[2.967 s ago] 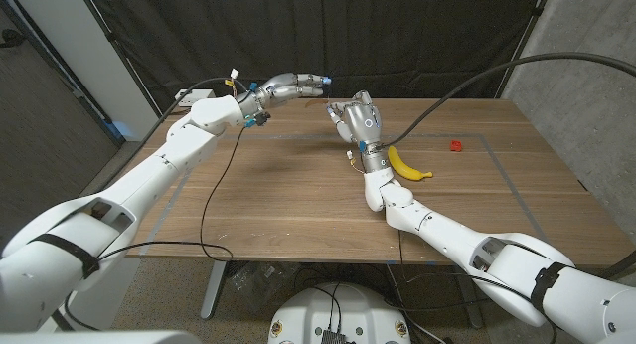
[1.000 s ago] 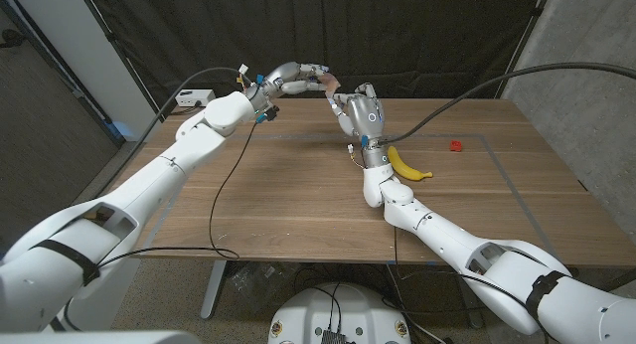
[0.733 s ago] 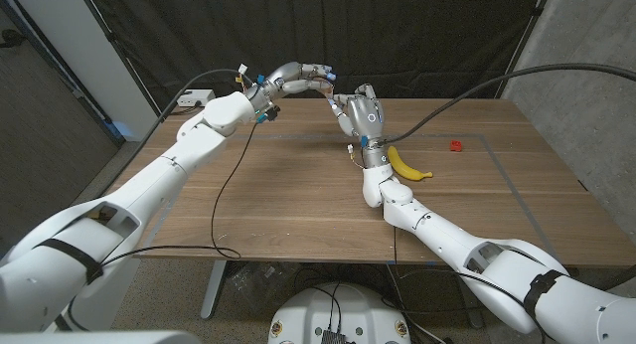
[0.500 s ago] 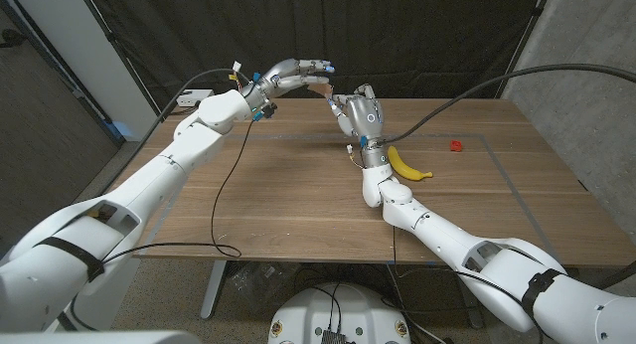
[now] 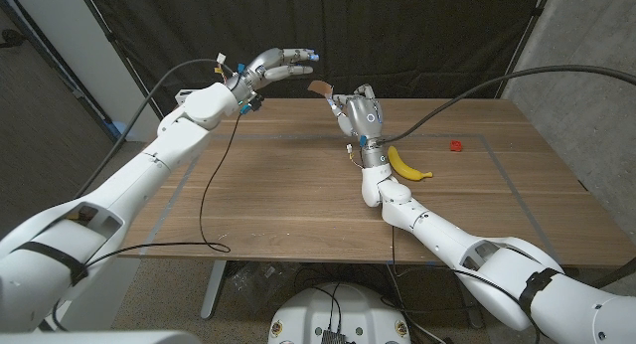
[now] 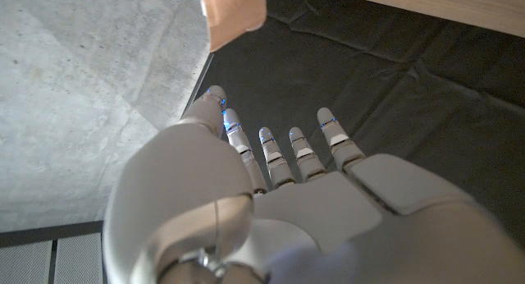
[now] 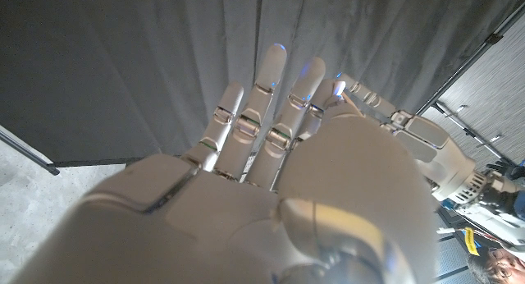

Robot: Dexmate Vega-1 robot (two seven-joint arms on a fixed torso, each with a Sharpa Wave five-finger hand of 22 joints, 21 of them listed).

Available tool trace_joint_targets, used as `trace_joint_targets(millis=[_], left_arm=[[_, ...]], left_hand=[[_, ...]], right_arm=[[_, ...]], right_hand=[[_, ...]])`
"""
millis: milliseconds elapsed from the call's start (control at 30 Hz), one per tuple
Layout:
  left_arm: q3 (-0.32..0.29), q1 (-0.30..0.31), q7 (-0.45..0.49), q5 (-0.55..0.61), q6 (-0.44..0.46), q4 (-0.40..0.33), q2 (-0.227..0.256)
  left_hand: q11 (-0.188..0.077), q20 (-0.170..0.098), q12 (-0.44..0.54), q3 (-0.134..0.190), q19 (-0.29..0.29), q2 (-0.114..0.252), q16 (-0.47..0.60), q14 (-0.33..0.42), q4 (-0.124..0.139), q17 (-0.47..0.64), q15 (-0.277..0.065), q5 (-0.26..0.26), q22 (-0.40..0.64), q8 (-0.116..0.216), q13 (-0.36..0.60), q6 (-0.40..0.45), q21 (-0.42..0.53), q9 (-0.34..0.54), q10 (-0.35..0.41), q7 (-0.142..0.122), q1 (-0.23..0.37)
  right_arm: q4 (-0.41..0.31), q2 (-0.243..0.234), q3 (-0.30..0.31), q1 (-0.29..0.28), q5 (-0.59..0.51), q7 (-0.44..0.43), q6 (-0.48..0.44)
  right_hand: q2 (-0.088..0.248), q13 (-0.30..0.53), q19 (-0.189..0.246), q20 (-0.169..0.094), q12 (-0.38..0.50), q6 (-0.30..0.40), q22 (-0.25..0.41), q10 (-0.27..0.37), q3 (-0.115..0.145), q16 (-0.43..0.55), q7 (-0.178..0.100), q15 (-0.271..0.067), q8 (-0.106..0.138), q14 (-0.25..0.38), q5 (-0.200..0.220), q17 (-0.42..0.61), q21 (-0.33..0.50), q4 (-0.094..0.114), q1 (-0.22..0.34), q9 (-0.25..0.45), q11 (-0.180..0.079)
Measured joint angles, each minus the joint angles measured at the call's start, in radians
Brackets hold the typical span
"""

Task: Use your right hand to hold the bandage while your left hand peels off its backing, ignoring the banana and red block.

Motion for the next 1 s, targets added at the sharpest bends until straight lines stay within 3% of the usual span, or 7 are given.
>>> trace_joint_targets(millis=[467, 833, 1000], left_arm=[[0.039, -0.018, 0.094, 0.108, 0.036, 0.023, -0.033], [0.081, -0.065, 0.039, 0.111, 0.008, 0.085, -0.068], [0.094, -0.083, 0.0, 0.11, 0.006, 0.092, -0.068]], left_hand=[[-0.004, -0.007, 0.019, -0.019, 0.014, -0.019, 0.008, 0.033, 0.001, -0.005, 0.001, 0.0, -0.003, 0.016, 0.0, 0.061, 0.008, 0.0, 0.057, 0.004, -0.019], [-0.004, -0.011, 0.011, -0.078, 0.01, -0.113, 0.001, 0.026, -0.006, -0.009, 0.002, 0.003, -0.003, -0.003, 0.005, 0.035, 0.008, -0.005, 0.039, -0.003, -0.041], [-0.009, -0.011, 0.007, -0.088, 0.01, -0.126, 0.001, 0.021, -0.01, -0.009, -0.004, 0.008, -0.003, -0.004, 0.005, 0.035, 0.008, -0.005, 0.033, -0.003, -0.044]], right_arm=[[-0.012, 0.003, 0.018, -0.009, -0.008, 0.0, 0.01], [-0.024, 0.003, 0.029, -0.015, -0.011, 0.0, 0.014], [-0.022, 0.002, 0.029, -0.013, -0.004, 0.0, 0.011]], right_hand=[[0.004, 0.0, 0.0, 0.0, -0.004, 0.007, 0.003, 0.007, -0.004, -0.004, 0.004, -0.002, -0.003, 0.005, -0.001, 0.001, 0.0, 0.004, 0.004, 0.002, 0.004], [-0.003, 0.0, 0.0, 0.0, -0.011, 0.007, 0.0, 0.007, -0.008, -0.007, 0.003, -0.002, -0.006, 0.005, -0.001, 0.005, 0.0, 0.008, 0.01, 0.002, 0.004], [-0.003, 0.005, 0.0, 0.0, -0.011, 0.007, 0.0, 0.007, -0.008, -0.007, 0.003, -0.002, -0.007, 0.005, -0.001, 0.005, 0.0, 0.008, 0.01, 0.005, 0.004]])
